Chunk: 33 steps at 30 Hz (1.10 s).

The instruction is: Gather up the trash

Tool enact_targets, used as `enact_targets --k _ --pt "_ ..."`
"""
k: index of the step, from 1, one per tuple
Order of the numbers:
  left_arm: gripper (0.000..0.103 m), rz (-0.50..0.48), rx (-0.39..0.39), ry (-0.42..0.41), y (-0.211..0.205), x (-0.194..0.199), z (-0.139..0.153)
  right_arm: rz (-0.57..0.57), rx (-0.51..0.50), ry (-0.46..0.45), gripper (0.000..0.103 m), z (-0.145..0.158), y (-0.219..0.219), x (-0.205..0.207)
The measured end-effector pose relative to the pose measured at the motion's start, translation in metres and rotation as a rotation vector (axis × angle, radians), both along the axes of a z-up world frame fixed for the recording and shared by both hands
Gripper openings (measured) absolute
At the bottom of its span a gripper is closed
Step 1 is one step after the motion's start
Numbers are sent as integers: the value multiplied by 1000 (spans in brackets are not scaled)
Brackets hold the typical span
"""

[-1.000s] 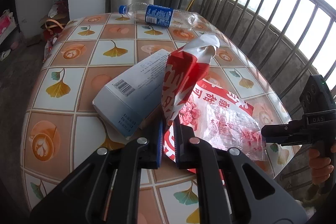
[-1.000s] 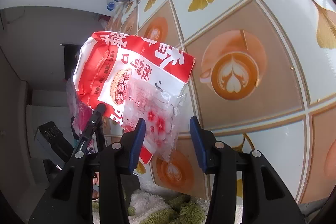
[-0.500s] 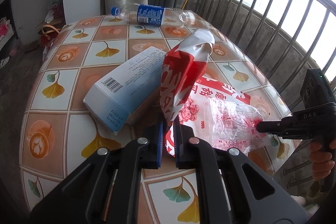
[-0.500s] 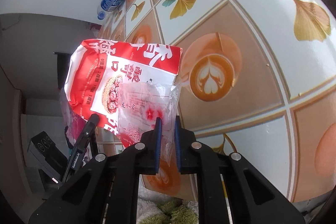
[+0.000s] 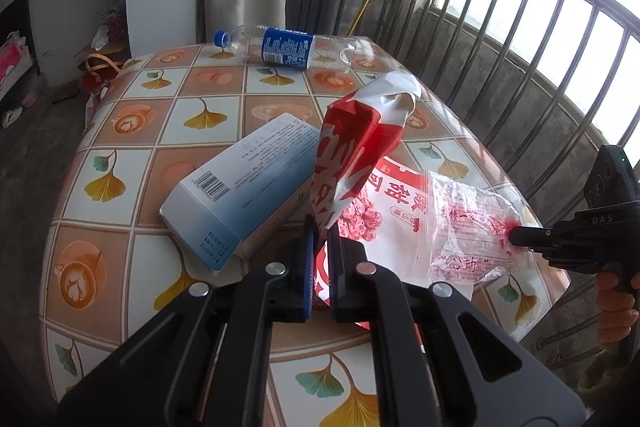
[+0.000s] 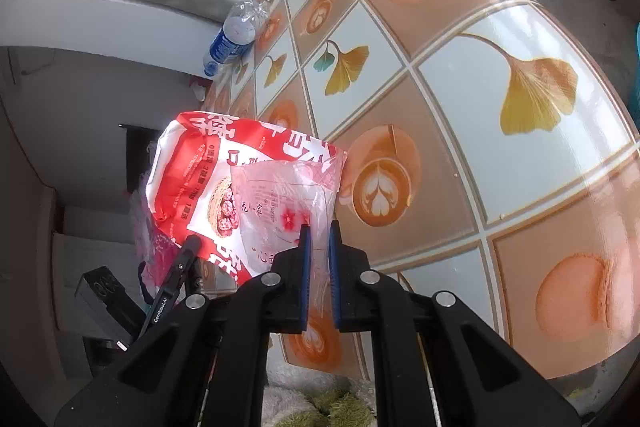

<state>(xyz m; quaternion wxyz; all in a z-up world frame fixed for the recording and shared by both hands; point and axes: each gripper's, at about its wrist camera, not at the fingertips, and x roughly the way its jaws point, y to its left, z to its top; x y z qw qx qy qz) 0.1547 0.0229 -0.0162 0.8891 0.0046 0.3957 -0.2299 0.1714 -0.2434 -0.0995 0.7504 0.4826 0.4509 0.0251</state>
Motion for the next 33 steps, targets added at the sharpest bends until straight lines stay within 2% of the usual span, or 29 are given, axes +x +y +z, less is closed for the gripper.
enact_targets --k 33 --pt "4 -67 -63 -178 -32 -18 68 -100 -42 -167 8 57 -25 -41"
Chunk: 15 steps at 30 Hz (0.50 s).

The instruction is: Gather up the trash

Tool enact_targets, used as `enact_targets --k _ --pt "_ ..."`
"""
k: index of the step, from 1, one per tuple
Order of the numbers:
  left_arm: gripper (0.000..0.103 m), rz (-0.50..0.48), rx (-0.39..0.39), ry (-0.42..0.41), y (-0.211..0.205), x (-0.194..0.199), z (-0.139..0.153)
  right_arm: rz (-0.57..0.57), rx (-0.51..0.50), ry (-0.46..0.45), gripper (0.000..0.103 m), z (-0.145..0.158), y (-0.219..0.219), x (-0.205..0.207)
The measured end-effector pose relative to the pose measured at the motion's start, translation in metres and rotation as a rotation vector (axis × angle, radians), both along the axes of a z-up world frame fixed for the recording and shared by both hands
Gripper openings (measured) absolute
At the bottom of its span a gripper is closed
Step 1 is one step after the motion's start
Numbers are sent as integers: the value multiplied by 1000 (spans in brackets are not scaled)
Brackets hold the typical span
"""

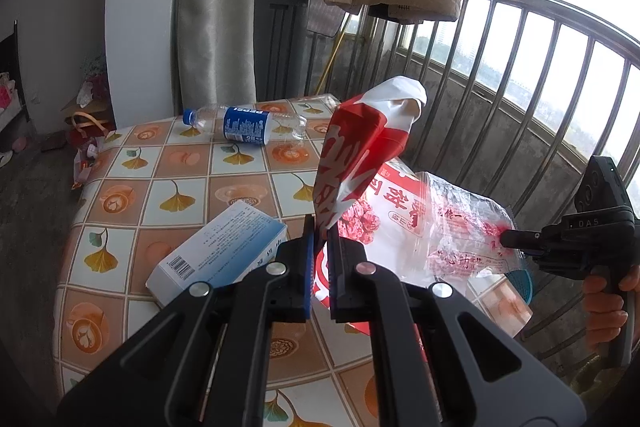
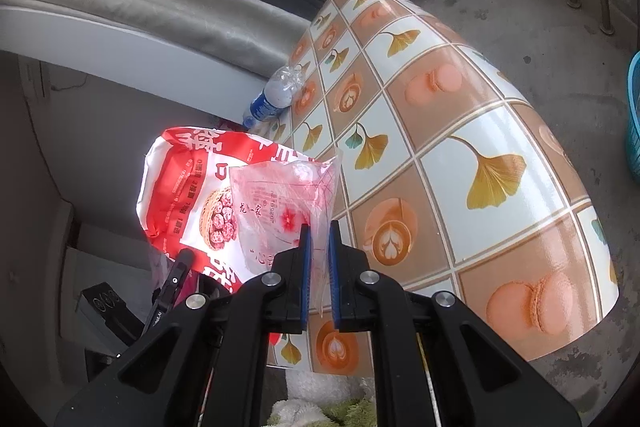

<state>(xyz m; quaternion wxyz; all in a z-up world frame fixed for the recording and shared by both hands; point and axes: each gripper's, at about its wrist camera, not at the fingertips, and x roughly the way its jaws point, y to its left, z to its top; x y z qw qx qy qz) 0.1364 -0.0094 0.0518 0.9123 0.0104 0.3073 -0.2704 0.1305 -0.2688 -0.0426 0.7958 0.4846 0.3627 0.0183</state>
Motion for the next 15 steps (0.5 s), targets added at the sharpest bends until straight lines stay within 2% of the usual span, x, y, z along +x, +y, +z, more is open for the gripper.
enact_targets --k 6,15 --pt "4 -36 -7 -34 -11 -3 13 -41 -5 -28 8 7 -13 -15" --pt "4 -153 -35 -44 -49 -2 35 -151 -18 -83 8 23 -44 -55"
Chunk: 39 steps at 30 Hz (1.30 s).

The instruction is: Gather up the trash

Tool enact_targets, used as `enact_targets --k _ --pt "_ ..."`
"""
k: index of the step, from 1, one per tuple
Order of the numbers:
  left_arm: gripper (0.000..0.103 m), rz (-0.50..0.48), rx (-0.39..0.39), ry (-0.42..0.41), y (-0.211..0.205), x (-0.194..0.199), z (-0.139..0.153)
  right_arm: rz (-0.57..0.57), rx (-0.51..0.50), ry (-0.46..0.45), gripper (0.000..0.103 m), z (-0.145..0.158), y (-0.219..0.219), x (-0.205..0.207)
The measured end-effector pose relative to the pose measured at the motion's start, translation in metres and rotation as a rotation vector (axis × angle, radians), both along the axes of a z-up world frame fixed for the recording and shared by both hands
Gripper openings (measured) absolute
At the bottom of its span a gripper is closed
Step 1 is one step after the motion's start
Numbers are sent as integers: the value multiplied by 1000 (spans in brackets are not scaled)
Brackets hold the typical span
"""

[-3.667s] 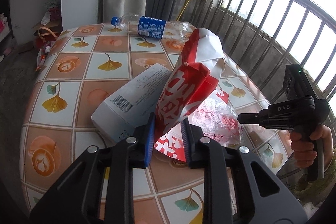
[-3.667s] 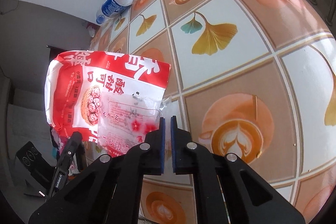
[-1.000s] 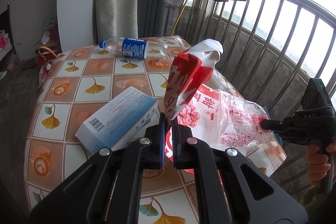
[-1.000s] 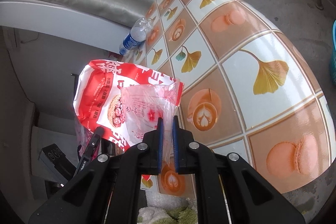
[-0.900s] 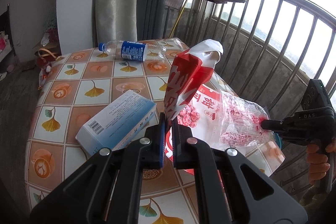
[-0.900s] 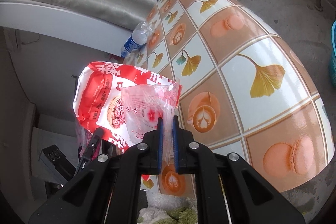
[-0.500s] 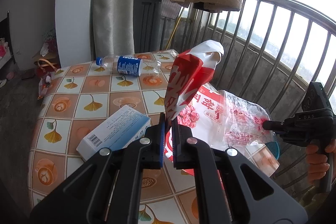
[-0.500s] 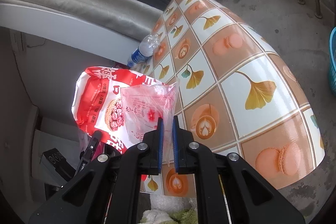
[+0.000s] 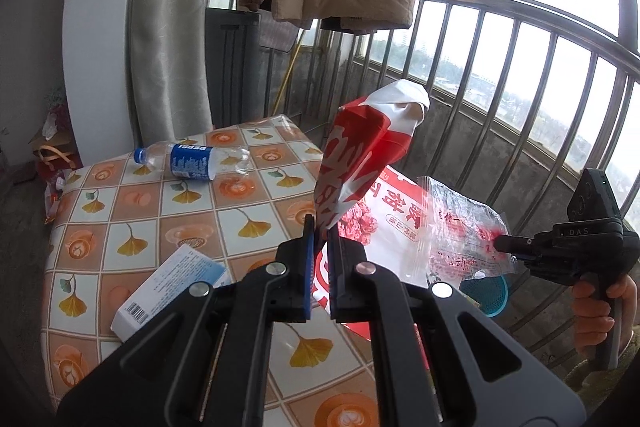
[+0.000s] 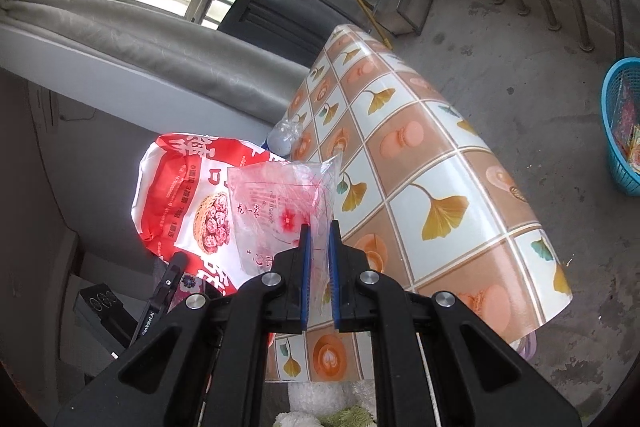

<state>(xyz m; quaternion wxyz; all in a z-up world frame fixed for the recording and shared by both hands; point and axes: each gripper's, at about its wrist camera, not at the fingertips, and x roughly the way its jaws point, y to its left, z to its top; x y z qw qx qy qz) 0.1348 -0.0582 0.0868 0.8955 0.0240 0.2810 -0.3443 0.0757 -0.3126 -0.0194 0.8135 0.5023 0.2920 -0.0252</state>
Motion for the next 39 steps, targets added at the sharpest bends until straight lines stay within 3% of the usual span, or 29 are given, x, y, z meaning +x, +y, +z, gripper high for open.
enact_targets --k 12,22,29,34,39 --pt "4 -182 -24 18 -85 -15 24 -214 -12 -61 8 7 -50 -93" --pt "4 -302 22 49 -174 -45 15 -448 25 -46 8 -19 -101 -192" --pt "4 -404 127 169 -261 -52 -27 -660 87 23 8 -62 -133 -254" --pt "4 -478 253 264 -336 -55 -74 -763 164 73 8 -108 -162 -274" --pt "4 -504 373 306 -402 -58 -124 -831 224 151 9 -152 -191 -281"
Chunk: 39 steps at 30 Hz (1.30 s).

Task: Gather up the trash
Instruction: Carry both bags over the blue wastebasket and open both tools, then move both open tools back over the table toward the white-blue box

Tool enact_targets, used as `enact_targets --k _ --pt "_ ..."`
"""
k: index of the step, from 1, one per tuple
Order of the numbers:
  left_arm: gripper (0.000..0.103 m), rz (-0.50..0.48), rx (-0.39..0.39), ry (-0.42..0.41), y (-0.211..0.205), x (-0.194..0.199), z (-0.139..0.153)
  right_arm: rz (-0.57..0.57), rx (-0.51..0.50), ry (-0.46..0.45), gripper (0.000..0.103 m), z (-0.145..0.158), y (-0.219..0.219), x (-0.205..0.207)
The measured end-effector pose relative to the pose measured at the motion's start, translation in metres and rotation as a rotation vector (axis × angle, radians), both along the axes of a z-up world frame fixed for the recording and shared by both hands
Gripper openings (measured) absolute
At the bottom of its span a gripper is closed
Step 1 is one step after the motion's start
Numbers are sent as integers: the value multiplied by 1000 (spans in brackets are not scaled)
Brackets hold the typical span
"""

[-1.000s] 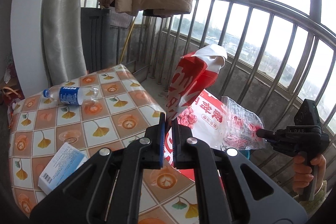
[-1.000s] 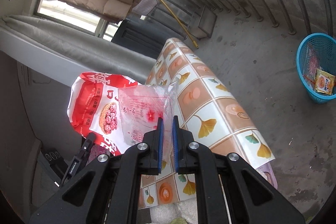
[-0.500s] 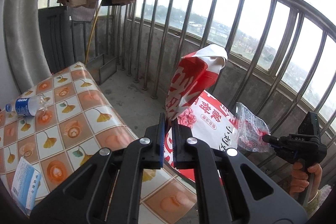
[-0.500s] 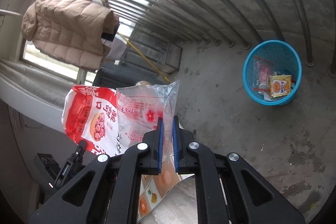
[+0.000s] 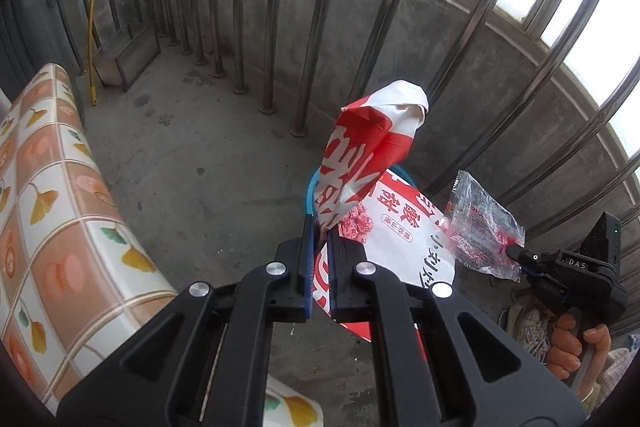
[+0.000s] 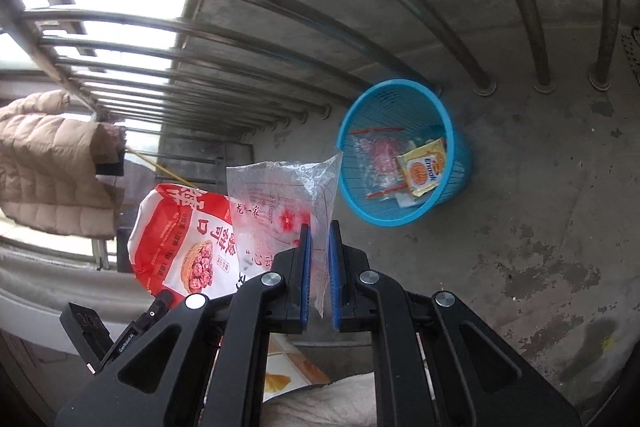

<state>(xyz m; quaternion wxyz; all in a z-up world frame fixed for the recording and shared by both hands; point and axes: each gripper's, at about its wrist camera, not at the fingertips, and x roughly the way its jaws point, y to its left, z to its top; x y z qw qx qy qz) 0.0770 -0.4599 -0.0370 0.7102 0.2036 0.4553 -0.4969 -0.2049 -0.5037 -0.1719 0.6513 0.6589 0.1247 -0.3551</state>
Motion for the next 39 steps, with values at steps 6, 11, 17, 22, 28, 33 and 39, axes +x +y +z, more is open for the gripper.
enact_targets --k 6,11,17,22,28,33,39 --pt "4 12 113 115 -69 11 -65 -36 58 20 9 -33 -43 12" --pt "32 38 152 168 -114 22 -113 -28 93 31 14 -62 -82 33" --pt "72 117 248 219 -124 37 -147 12 252 39 62 -145 -107 63" --pt "72 136 204 211 -108 44 -128 -6 301 107 62 -169 -95 60" --pt "72 140 127 184 -85 53 -76 12 228 142 62 -145 -79 50" --pt "73 126 31 154 -35 53 -17 46 100 143 64 -94 -62 44" --pt "77 101 -81 18 56 39 44 148 6 64 68 -34 -35 63"
